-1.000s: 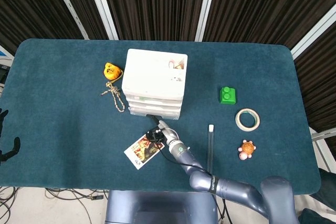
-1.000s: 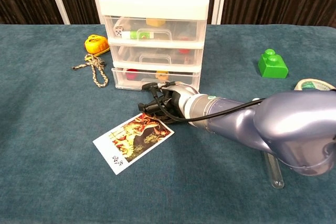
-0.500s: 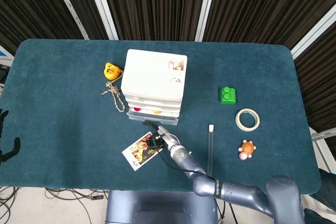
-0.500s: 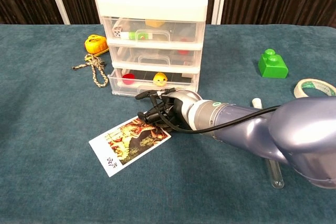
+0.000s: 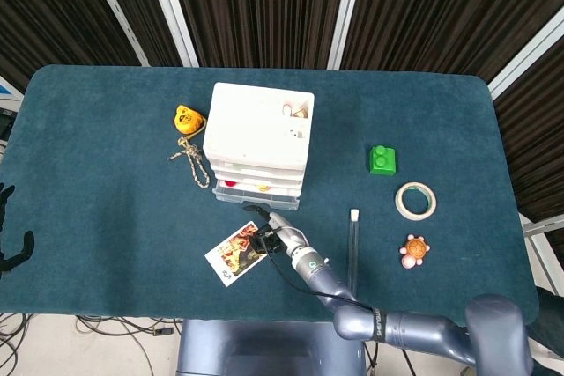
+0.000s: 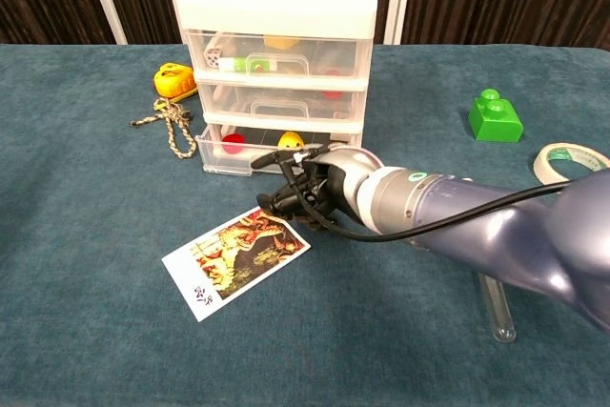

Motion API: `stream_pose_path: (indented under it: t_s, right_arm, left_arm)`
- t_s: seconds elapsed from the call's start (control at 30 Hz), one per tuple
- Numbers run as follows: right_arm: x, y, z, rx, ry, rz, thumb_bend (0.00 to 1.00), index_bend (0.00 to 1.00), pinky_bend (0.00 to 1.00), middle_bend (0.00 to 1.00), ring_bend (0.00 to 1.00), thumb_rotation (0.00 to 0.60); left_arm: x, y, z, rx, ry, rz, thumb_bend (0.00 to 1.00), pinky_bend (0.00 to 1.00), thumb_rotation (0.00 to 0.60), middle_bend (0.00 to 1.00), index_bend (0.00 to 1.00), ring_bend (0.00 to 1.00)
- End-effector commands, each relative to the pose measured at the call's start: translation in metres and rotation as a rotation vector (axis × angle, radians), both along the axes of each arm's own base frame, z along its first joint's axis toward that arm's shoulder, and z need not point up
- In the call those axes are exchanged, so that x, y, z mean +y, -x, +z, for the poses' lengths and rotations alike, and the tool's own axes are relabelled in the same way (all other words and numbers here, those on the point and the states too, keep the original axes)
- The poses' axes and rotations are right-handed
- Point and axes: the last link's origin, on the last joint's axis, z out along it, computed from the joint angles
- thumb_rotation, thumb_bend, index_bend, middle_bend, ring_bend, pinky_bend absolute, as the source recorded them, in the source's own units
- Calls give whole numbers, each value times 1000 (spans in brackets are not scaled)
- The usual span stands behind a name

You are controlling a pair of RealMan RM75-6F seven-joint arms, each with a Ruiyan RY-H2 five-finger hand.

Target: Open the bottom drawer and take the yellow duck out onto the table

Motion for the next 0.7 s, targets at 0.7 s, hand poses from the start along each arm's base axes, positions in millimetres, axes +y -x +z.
stream_pose_path:
  t_s: [0.7]
  right_arm:
    - [-17, 6, 23, 261, 123, 135, 578, 121, 1000, 876, 999, 600]
  left_arm:
    - [-1, -1, 0, -8, 5, -1, 461, 0, 600, 0, 0, 0]
